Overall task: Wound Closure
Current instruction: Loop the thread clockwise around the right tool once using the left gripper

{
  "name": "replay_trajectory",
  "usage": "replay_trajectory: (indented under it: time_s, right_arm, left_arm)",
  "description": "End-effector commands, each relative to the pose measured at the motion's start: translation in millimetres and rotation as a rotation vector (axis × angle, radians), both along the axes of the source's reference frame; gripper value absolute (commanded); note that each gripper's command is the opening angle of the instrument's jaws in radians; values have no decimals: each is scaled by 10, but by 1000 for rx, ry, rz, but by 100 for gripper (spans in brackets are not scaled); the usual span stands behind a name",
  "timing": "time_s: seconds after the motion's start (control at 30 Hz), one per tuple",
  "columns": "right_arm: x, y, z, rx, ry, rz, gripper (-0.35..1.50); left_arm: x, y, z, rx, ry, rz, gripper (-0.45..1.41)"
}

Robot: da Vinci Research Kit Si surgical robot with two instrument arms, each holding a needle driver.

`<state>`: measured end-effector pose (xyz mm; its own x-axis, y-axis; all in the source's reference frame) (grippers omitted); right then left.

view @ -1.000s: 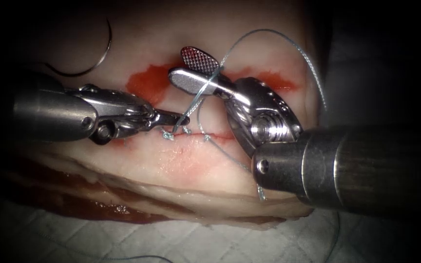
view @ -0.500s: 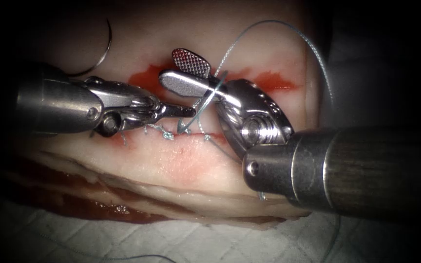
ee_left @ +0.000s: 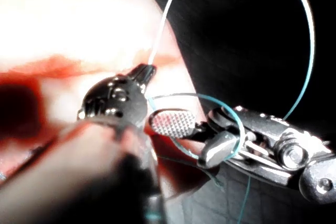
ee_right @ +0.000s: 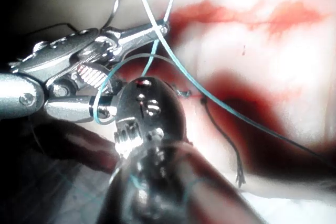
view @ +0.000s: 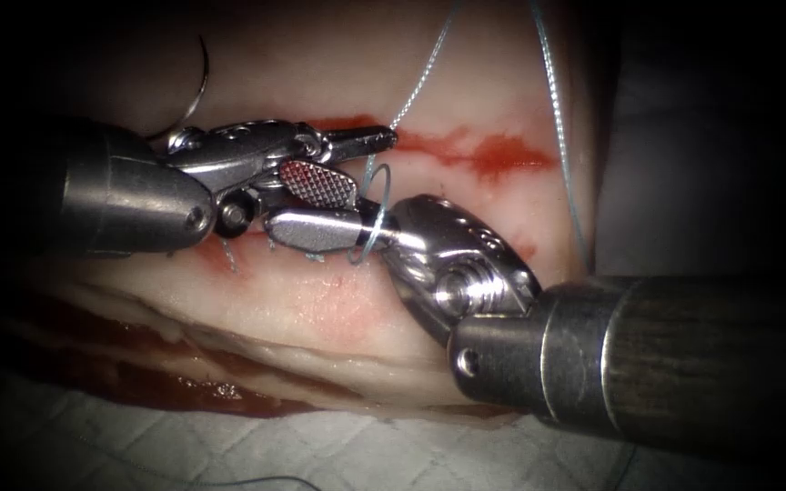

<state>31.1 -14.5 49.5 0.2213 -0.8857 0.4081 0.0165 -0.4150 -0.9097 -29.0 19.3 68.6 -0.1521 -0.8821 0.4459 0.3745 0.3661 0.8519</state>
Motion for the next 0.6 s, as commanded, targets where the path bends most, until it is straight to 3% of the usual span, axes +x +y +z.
replay_trajectory:
  time_s: [0.03,0.13,0.27,0.47,0.6]
  right_arm:
    - [8,2,3,3,-3,-13,73]
    - [10,-8,10,-33,-74,-128,66]
    - [12,-14,17,-64,-128,-187,68]
    - [14,-17,22,-233,-398,-395,56]
    - [18,-16,23,-312,-496,-484,58]
  left_arm:
    - [-4,2,4,2,-2,0,-45]
    - [-1,4,2,-22,-29,20,-45]
    - [-1,3,0,-45,-54,34,-45]
    - [0,0,-5,-66,-75,63,-45]
    - [-4,-1,-8,-83,-99,69,-45]
